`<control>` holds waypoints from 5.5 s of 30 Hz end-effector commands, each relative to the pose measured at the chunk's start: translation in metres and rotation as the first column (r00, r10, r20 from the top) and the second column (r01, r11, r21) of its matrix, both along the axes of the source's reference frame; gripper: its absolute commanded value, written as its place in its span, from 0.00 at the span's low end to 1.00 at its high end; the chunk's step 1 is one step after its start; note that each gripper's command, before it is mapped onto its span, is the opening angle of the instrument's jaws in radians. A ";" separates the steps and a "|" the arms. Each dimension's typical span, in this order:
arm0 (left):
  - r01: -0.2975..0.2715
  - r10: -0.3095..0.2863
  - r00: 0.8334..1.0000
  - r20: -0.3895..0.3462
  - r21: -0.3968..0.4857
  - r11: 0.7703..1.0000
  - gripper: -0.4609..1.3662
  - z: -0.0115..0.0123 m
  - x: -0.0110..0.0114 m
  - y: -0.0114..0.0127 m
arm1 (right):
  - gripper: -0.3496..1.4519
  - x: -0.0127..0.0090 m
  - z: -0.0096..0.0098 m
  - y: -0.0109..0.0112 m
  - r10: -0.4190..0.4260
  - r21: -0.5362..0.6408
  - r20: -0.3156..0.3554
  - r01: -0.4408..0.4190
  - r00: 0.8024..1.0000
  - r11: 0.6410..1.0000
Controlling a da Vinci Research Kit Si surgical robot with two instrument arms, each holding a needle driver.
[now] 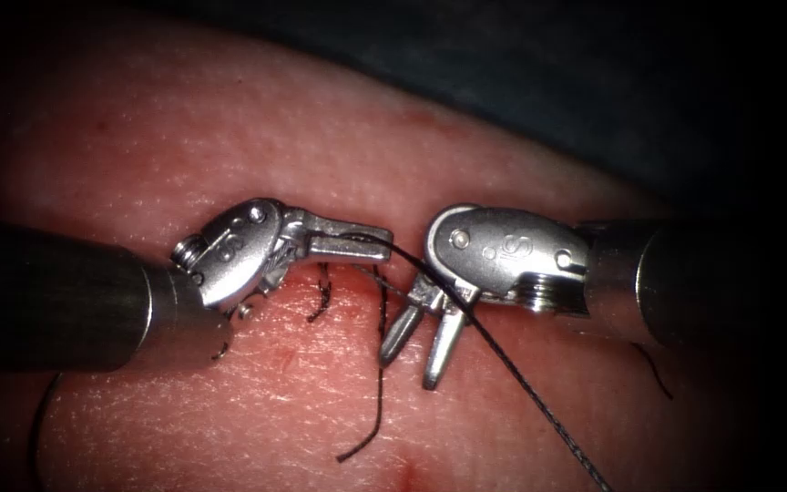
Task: Wound Closure
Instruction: Grasp the suture tail with the right hand, then secure the knot by moving the left hand down and the right hand up
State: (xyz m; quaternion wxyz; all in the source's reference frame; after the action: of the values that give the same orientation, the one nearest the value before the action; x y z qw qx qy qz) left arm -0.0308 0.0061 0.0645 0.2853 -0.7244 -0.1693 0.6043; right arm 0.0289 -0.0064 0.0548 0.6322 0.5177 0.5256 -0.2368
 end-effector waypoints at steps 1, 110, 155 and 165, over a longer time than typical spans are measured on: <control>-0.004 0.004 1.000 -0.012 -0.003 1.000 0.06 0.0000 0.0001 -0.0001 | 0.62 0.0002 0.0001 0.0000 0.003 0.000 0.008 -0.003 1.000 1.000; -0.084 0.086 0.996 0.012 -0.074 0.994 0.06 -0.0031 0.0022 -0.0071 | 0.00 0.0006 0.0014 -0.0029 0.120 -0.382 0.024 -0.102 0.993 0.919; -0.137 0.138 0.990 0.003 -0.087 0.987 0.06 -0.0075 0.0013 -0.0133 | 0.00 -0.0028 0.0067 0.0062 0.506 -0.269 0.448 -0.429 0.737 0.862; -0.149 0.150 0.989 0.008 -0.086 0.985 0.06 -0.0089 0.0010 -0.0157 | 0.00 -0.0032 0.0072 0.0085 0.630 -0.372 0.447 -0.508 0.635 0.777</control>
State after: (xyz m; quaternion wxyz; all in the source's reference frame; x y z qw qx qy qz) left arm -0.0299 -0.0099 0.0555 0.2066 -0.7247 -0.1999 0.6262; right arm 0.0257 0.0021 0.0621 0.8478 0.3016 0.4284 0.0814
